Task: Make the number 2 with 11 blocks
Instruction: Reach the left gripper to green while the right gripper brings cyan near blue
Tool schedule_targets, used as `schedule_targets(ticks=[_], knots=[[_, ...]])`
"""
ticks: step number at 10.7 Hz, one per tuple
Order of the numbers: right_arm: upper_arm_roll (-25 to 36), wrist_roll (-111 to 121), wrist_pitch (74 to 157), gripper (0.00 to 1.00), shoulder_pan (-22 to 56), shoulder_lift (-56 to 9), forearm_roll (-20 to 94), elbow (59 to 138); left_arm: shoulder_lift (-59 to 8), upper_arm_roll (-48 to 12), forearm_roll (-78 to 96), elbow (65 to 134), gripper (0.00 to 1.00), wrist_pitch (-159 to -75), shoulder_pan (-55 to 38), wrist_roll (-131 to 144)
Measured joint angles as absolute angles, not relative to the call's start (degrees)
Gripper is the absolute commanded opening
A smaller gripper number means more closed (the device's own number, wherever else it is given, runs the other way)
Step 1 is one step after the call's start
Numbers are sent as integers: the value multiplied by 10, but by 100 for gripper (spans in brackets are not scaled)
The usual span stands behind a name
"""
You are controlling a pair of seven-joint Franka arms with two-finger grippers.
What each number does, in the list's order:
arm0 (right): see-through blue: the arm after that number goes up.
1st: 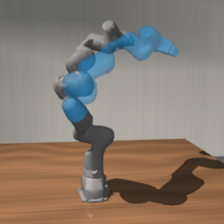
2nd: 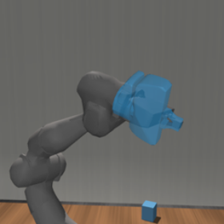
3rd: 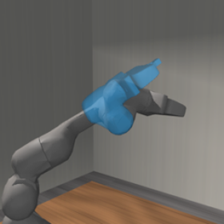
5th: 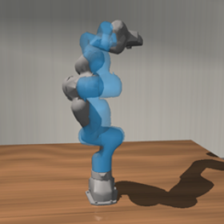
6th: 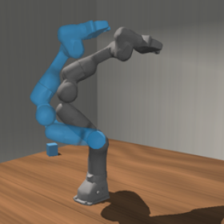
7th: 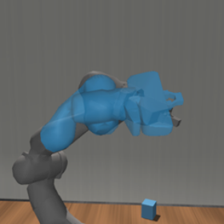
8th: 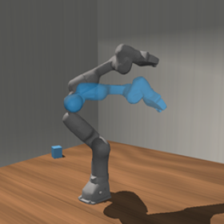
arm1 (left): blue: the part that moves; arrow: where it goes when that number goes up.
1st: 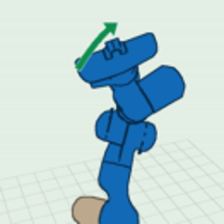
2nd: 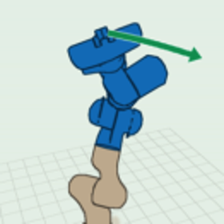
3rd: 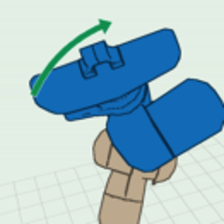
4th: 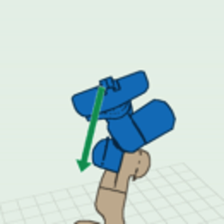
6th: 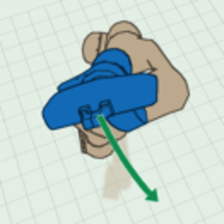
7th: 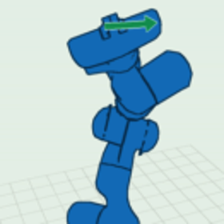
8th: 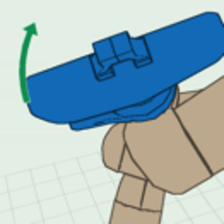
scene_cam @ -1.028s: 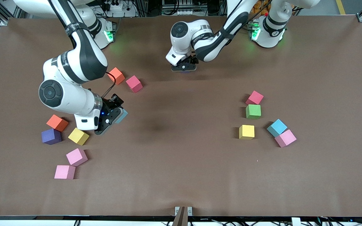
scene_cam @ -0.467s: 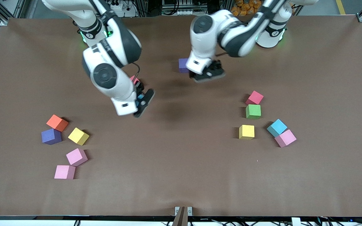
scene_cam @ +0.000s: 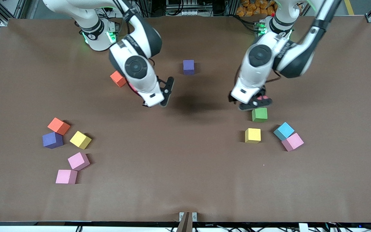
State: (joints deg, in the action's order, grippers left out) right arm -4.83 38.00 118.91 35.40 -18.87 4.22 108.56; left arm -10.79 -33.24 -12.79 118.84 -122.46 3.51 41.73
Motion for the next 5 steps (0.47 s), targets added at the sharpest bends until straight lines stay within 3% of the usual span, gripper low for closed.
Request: schedule_targets(ticks=[5], knots=[[-47,381,1357,30,455,-156,42,1231,-138,-279,-128,1223,100,-1252,61,306]])
